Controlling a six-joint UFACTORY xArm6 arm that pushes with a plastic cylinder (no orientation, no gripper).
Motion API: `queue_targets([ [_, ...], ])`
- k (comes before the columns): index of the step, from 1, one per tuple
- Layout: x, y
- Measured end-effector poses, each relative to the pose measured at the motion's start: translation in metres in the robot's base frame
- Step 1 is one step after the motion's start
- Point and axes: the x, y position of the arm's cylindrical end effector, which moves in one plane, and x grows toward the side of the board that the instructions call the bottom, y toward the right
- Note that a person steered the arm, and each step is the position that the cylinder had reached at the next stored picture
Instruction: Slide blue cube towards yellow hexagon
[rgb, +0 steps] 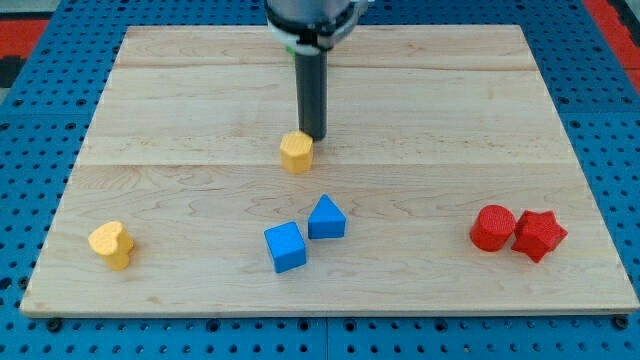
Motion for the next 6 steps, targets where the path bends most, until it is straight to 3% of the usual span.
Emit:
queue_targets([
  [1,0.003,0.016],
  [2,0.040,0.105],
  [3,0.149,0.125],
  [5,0.171,-0.002],
  [6,0.133,-0.049],
])
